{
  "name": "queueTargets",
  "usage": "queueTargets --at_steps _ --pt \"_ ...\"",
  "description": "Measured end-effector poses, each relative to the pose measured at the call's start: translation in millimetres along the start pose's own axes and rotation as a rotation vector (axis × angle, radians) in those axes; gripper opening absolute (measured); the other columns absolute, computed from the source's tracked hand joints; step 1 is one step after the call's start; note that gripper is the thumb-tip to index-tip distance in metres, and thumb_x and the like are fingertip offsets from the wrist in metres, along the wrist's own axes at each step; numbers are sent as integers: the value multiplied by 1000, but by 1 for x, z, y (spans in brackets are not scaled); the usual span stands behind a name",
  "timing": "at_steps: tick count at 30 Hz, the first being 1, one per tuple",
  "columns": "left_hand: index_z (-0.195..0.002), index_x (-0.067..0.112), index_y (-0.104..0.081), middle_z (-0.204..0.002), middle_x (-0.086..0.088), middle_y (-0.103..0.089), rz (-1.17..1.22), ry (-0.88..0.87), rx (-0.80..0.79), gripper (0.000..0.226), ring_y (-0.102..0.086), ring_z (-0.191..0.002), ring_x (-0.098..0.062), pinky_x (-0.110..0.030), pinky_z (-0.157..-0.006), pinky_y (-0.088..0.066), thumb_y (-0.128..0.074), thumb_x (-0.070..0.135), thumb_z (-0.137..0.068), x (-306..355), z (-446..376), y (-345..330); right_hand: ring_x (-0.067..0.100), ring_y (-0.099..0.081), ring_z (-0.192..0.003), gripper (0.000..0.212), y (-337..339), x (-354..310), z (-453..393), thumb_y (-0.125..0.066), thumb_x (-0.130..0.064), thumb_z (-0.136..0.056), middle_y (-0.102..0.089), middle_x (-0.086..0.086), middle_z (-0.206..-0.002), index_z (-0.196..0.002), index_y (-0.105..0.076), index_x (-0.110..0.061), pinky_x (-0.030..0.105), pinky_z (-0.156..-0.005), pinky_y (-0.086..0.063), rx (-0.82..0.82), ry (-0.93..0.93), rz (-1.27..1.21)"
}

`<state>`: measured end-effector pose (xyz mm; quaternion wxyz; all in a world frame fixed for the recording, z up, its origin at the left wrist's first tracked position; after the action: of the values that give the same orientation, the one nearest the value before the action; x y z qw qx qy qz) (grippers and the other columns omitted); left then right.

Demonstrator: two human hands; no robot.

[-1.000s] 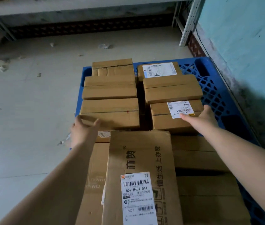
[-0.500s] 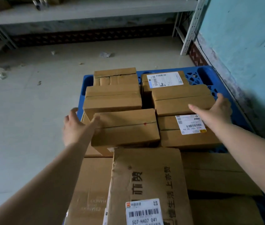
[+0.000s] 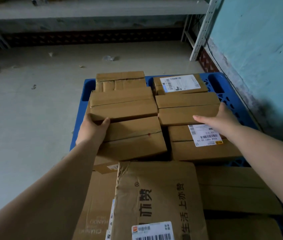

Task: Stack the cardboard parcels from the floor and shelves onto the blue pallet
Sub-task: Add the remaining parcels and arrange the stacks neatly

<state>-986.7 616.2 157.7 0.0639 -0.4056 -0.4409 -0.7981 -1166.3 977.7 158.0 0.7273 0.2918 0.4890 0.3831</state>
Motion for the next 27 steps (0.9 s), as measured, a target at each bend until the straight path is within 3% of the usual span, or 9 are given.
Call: queueTargets --at_steps 2,7,13,17,22,27 --pt "-134 19 -36 -127 -7 -52 -30 -18 -19 58 -50 -101 -22 -33 -77 -40 -56 45 -86 2 3 3 33 -13 -145 115 0 -1 3 -68 -58 -73 -2 8 -159 -151 7 -20 51 -113 -22 9 -15 58" --pt "-145 24 -22 -146 -7 -34 -31 3 -28 76 -42 -127 -30 -43 -94 -41 -57 51 -83 2 16 14 30 2 -146 112 1 -18 28 -62 -64 -74 9 6 -159 -149 11 -26 61 -114 -15 57 41 163" --pt "-146 30 -15 -147 -9 -34 -22 72 -127 84 -48 -121 -33 -43 -90 -50 -60 54 -79 -34 53 20 29 5 -146 108 -13 -5 84 -53 -73 -73 12 4 -158 -148 11 -30 60 -113 -13 -27 134 389" --pt "-146 28 -17 -149 -7 -34 42 163 -143 86 -40 -132 -32 -49 -100 -44 -62 54 -78 -60 82 21 33 3 -146 108 -23 24 121 -58 -68 -75 9 7 -159 -149 10 -28 56 -114 -8 -88 61 371" --pt "-146 23 -22 -142 -10 -42 266 259 -98 73 -51 -118 -30 -39 -87 -49 -57 45 -86 -69 78 21 35 -16 -143 113 -10 57 113 -69 -63 -68 -3 10 -158 -150 -1 -26 53 -112 -28 -45 -131 119" --pt "-141 21 -28 -129 -9 -51 134 98 -113 52 -56 -96 -21 -28 -69 -47 -44 36 -95 -49 66 9 33 -29 -138 84 -5 54 112 -55 -53 -86 -12 9 -156 -151 -11 -23 46 -103 -34 33 -80 115"
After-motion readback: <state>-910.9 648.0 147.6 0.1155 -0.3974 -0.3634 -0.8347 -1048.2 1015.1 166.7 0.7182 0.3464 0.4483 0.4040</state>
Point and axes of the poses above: each hand's wrist, its own z-axis away from the middle knuckle, its own y-axis out of the back of the hand, x = y × z, the point moved 9 cm from there along -z, towards the middle knuckle
